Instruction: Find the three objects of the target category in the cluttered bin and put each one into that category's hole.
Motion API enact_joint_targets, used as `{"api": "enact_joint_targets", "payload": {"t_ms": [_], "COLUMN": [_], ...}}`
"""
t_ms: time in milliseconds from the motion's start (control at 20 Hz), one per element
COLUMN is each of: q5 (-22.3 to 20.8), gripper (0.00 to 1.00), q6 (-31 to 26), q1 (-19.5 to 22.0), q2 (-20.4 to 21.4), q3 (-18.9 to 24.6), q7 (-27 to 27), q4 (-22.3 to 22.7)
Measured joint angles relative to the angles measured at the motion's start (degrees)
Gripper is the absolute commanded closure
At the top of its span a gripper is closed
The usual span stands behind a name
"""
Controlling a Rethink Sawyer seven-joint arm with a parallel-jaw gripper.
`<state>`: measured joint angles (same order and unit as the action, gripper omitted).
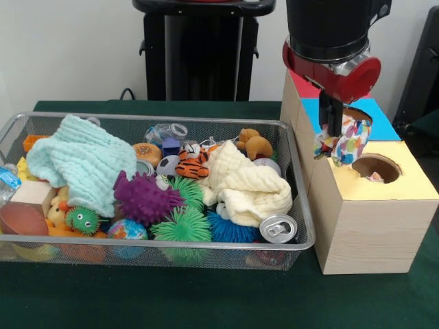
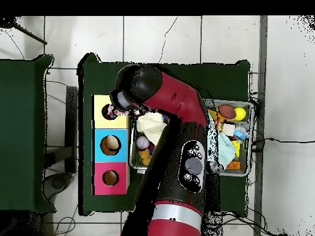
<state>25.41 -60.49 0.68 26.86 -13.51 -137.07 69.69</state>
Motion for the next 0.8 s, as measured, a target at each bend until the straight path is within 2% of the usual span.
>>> {"api": "enact_joint_targets", "payload": {"t_ms": [300,800], "q5": [0.01,0.13], "gripper": [1.00,1.00], "q6": [1.41,3.42], "q1": [-0.54,-3.90], "q2": [0.01,0.01], "q3": [-0.01,-0.45], "q7": [0.00,-0.02], "q4": [0.53,0.53]}}
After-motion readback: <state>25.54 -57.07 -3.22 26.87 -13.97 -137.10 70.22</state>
